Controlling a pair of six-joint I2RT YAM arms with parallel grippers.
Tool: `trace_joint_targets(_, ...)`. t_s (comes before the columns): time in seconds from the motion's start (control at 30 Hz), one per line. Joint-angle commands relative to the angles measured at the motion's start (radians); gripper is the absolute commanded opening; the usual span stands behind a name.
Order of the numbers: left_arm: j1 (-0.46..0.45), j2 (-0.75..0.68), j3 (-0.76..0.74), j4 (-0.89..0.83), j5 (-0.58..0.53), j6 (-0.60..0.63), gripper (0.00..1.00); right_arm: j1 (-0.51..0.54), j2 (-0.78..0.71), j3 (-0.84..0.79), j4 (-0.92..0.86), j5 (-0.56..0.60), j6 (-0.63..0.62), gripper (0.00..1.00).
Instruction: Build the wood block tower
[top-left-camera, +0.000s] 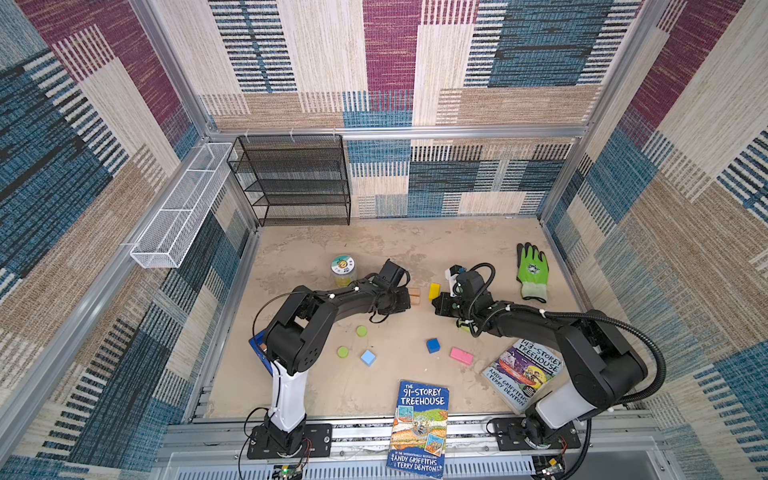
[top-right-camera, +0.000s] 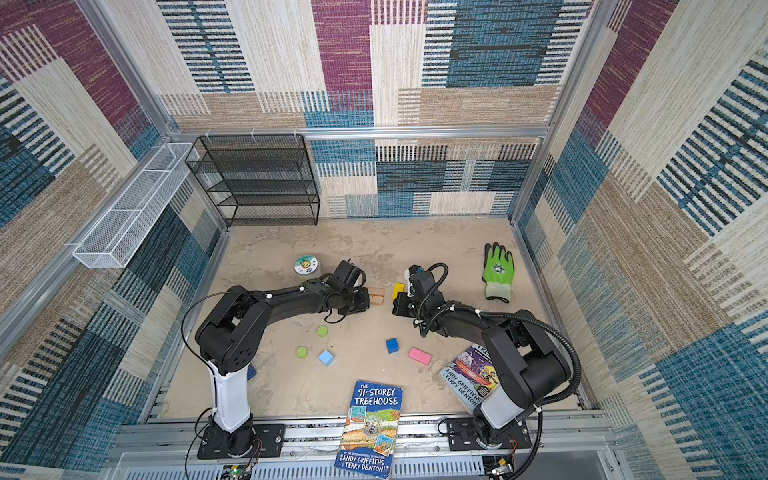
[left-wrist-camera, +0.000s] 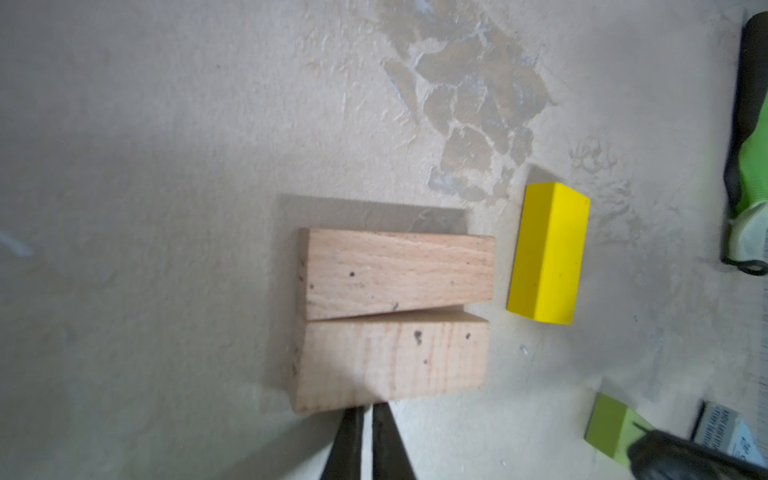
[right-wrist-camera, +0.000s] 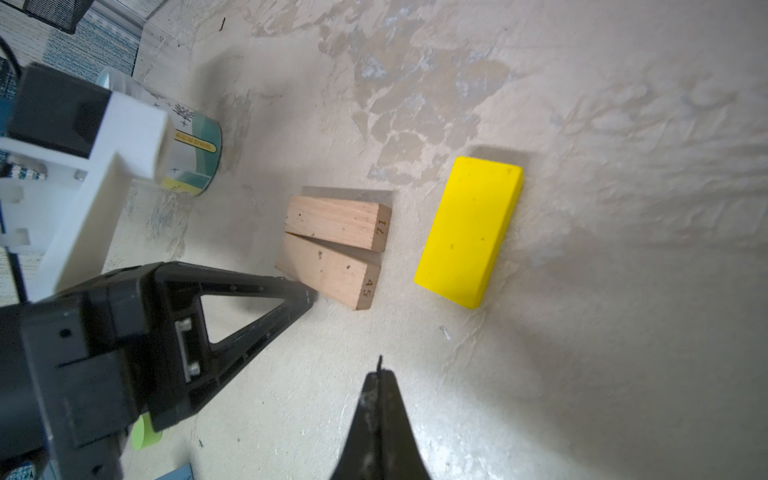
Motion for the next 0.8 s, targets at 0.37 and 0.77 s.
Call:
trace_joint_targets(0.37,-0.007,0.009,-0.005,-0.021,0.039,-0.047,0.18,0.0,-0.004,-0.005,0.036,0.002,0.011,0.0)
trace_joint_targets(0.77,-0.009,0.02,0.006,-0.01,0.055,-0.066,0.23,0.0,-0.001,-0.008,0.039,0.002,0.012,0.0)
